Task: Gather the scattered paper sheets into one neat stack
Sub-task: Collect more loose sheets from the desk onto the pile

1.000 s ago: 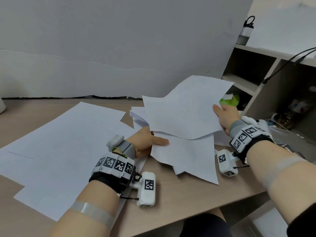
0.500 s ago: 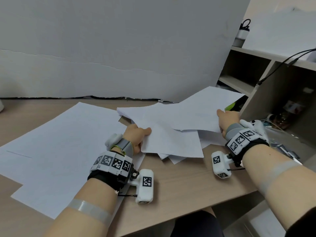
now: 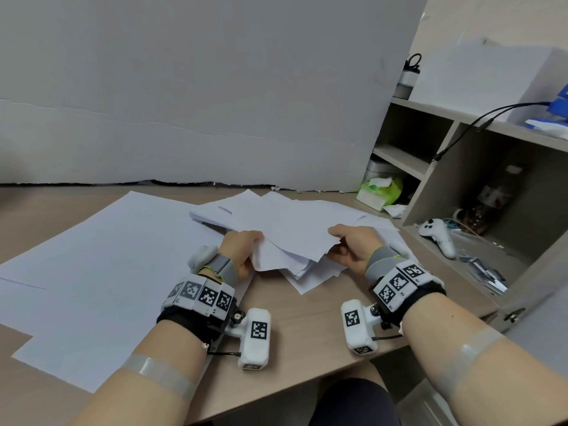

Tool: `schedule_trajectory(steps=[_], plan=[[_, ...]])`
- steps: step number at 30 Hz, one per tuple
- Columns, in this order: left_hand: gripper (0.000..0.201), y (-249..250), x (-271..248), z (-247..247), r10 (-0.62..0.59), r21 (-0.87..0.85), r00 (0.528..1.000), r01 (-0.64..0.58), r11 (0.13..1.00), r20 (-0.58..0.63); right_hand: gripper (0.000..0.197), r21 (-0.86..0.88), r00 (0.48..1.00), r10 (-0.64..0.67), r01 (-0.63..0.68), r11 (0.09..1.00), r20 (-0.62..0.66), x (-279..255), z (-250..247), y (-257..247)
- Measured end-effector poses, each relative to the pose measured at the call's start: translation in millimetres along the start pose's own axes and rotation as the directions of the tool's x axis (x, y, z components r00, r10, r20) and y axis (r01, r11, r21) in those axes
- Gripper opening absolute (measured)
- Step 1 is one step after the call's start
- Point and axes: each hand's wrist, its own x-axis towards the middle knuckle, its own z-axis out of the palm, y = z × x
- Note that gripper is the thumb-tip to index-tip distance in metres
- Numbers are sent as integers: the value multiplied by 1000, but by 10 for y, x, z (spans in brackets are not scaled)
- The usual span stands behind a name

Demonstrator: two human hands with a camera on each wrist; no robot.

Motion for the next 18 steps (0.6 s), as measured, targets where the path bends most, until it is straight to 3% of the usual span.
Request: schedule_trajectory(steps=[3, 6, 14, 18], plan=[[58, -35, 11, 3, 4, -15, 1000, -3, 1000, 27, 9, -17, 1000, 22, -22, 1000, -1, -39, 53, 76], [40, -12, -44, 9, 19, 30, 1000, -19, 999, -19, 16, -11, 999, 39, -40, 999, -33, -61, 29, 105], [45, -12, 100, -44, -35, 82, 999, 38, 996, -34, 20, 50, 964, 81, -71, 996, -255, 35, -285, 12], [46, -6, 134, -80, -68, 66, 997, 69, 995, -24, 13, 55, 902, 53, -32, 998, -428, 181, -411, -42]])
